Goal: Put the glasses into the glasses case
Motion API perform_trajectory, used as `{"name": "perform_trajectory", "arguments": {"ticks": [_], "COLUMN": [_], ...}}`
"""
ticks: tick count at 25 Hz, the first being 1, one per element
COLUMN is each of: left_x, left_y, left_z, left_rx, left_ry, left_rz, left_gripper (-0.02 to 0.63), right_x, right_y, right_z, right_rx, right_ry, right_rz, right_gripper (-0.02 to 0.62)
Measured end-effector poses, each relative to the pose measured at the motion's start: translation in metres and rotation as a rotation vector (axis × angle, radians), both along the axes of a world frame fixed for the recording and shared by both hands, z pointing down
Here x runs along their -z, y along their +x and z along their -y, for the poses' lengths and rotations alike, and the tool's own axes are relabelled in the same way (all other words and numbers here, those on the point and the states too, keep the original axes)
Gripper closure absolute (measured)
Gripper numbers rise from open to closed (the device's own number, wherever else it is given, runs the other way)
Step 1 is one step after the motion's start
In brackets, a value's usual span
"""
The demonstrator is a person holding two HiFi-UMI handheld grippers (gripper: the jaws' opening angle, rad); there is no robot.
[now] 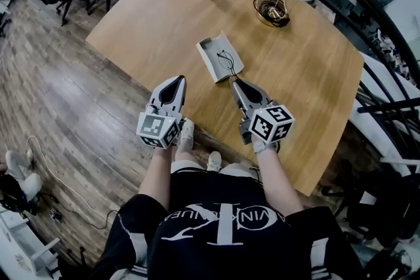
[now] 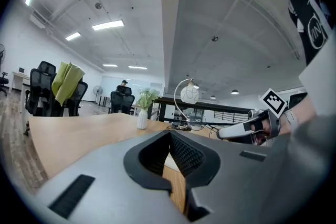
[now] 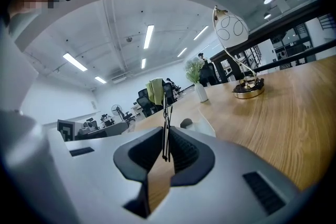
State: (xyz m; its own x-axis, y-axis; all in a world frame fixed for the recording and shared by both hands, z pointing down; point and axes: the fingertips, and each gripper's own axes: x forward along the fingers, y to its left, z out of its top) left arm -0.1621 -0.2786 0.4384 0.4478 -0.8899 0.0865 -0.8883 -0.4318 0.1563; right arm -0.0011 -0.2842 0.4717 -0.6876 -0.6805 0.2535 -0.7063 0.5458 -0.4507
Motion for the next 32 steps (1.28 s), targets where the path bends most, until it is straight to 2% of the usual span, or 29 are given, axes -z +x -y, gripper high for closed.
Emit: {"name": "perform_trajectory", "arguments": {"ticks": [10, 21, 25, 28, 32], "left_x": [-0.002, -0.026, -0.025, -0.033, -0.033], "left_y": [-0.011, -0.011, -0.009, -0.010, -0.008], "left_z": [0.048, 0.086, 0.095, 0.101, 0.109], "left_rx": [-0.046, -0.113, -0.120, -0.136, -0.140], "left_ry": [-0.021, -0.024, -0.056, -0.038, -0.049], "left_rz": [-0.002, 0.014, 0.008, 0.028, 0.015], "left_gripper": [0.591, 0.591, 0.591, 0.591, 0.591], "right_x": [-0.012, -0.028, -0.038, -0.046, -0.056], "right_y": [-0.015, -0.021, -0.026, -0.029, -0.033], "right_z": [0.032, 0.063, 0.069, 0.073, 0.079], "right_rx": [-0.033, -0.054, -0.056, -0.057, -0.066], "right_ry": [-0.047, -0.085, -0.124, -0.165, -0.210], "right_rz": [-0.026, -0.061, -0.093, -0.116, -0.130], "right_gripper": [0.545, 0.545, 0.545, 0.545, 0.545]}}
